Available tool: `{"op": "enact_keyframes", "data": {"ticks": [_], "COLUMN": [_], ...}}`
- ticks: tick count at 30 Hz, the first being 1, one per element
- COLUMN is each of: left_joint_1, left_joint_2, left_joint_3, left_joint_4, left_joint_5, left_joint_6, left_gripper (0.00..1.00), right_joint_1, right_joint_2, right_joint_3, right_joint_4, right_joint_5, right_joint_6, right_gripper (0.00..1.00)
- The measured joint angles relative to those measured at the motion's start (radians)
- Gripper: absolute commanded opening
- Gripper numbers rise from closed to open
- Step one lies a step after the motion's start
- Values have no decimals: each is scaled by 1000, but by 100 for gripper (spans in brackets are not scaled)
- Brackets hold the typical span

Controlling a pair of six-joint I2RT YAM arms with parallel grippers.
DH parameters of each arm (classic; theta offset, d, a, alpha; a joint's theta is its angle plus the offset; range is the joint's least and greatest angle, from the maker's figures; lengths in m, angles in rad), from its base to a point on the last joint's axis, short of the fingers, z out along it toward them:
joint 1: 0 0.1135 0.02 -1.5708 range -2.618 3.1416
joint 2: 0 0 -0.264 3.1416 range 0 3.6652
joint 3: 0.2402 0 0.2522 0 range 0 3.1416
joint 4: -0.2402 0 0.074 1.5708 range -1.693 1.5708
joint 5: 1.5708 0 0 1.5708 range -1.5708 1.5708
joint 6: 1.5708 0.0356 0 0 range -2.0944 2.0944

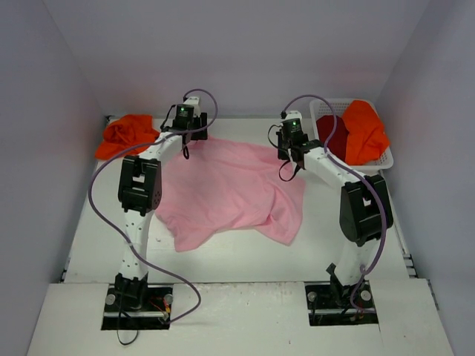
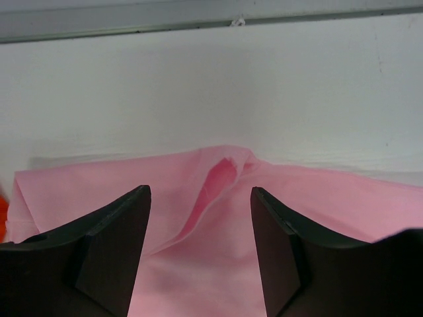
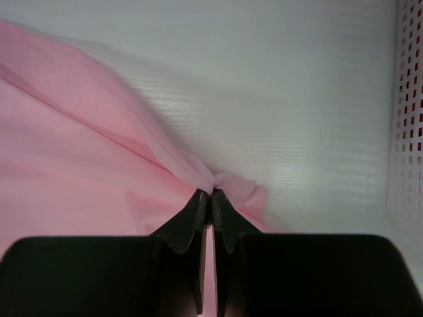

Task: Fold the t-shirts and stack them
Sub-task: Flatten the tshirt out, then fold the tshirt

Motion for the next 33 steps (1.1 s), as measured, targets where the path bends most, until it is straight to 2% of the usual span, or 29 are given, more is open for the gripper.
{"op": "enact_keyframes", "data": {"ticks": [3, 8, 33], "left_joint_1": [0, 0, 1], "left_joint_2": [13, 27, 36], "left_joint_3": [21, 25, 18], "left_joint_4": [8, 10, 22], "left_joint_5": [-10, -17, -24], "left_joint_6": [8, 18, 11], "left_gripper": [57, 47, 45], "right_joint_1": [0, 0, 0], "right_joint_2": [1, 12, 19], "right_joint_3": [0, 0, -27], "right_joint_4": [4, 5, 18], "right_joint_5": [0, 0, -1], "right_joint_6": [0, 0, 2], "right_gripper": [0, 0, 0]}}
